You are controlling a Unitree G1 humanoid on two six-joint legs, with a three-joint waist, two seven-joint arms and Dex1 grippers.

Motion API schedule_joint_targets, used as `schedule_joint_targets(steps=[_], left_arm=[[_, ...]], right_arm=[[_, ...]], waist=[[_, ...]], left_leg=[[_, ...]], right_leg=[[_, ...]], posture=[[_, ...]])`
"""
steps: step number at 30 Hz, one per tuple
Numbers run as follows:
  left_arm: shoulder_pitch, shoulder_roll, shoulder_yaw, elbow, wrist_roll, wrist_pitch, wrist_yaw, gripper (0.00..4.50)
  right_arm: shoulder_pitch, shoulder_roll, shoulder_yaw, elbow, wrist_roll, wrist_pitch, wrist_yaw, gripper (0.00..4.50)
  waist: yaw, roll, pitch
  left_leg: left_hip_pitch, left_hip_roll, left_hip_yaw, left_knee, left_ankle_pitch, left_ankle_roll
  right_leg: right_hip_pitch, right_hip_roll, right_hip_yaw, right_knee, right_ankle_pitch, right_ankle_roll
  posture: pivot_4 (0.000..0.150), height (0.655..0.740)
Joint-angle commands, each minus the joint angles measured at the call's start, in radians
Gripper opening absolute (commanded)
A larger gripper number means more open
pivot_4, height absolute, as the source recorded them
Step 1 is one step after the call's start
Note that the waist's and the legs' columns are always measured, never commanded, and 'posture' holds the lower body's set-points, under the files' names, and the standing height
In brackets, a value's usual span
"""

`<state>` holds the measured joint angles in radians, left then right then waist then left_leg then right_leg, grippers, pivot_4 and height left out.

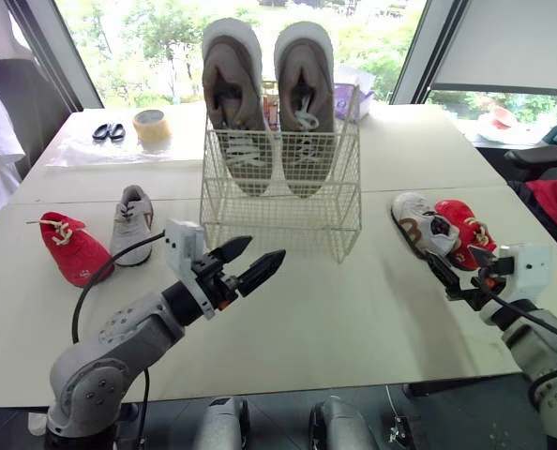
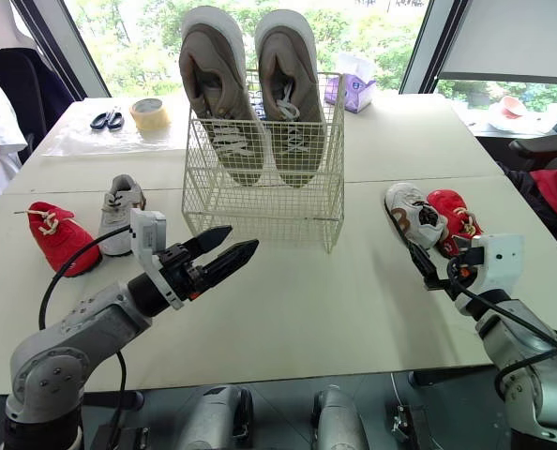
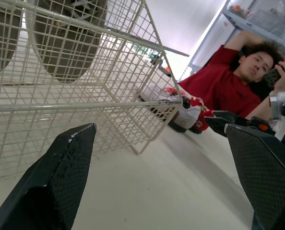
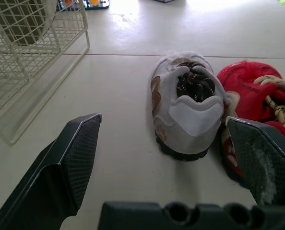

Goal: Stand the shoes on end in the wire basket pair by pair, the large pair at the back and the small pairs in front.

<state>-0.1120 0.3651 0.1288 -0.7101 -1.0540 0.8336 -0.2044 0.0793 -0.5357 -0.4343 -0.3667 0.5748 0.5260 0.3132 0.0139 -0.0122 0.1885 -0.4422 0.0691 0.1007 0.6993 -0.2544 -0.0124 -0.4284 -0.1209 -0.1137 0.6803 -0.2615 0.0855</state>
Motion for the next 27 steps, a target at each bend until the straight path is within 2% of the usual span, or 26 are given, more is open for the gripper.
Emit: schedule_joint_targets(steps=[1,6,21,24,27], left_arm=[[0.017,0.009,-0.030,-0.050,-0.021,-0.018,-0.013,4.41],[0.052,0.039,-0.066,-0.095,-0.044,-0.018,-0.050,4.41],[0.018,0.056,-0.098,-0.081,-0.043,-0.037,-0.050,4.41],[0.022,0.074,-0.082,-0.088,-0.073,-0.034,-0.048,4.50],[0.026,0.109,-0.048,-0.089,-0.174,-0.024,-0.051,4.50]], right_arm=[[-0.023,0.019,0.007,0.021,-0.024,-0.034,0.001,4.50],[-0.076,0.037,0.028,0.107,-0.054,-0.051,0.005,4.50],[-0.341,0.077,0.097,0.505,-0.183,-0.219,0.020,4.50],[-0.361,0.094,0.108,0.549,-0.215,-0.243,0.000,3.60],[-0.357,0.108,0.126,0.552,-0.236,-0.257,0.001,2.13]], waist=[[0.000,0.000,0.000],[0.001,0.002,-0.001],[-0.002,0.002,-0.001],[-0.003,0.002,-0.001],[-0.003,0.002,-0.001]], left_leg=[[0.000,0.000,0.000,0.000,0.000,0.000],[0.000,0.000,0.000,0.000,0.000,0.000],[0.000,0.000,0.000,0.000,0.000,0.000],[0.000,0.000,0.000,0.000,0.000,0.000],[0.000,0.000,0.000,0.000,0.000,0.000]], right_leg=[[0.000,0.000,0.000,0.000,0.000,0.000],[0.000,0.000,0.000,0.000,0.000,0.000],[-0.001,0.000,0.000,-0.001,0.000,0.000],[-0.001,0.000,0.000,-0.001,0.000,0.000],[-0.001,0.000,0.000,-0.001,0.000,0.000]], posture=[[0.150,0.6938],[0.150,0.6938],[0.150,0.6938],[0.150,0.6938],[0.150,0.6938]])
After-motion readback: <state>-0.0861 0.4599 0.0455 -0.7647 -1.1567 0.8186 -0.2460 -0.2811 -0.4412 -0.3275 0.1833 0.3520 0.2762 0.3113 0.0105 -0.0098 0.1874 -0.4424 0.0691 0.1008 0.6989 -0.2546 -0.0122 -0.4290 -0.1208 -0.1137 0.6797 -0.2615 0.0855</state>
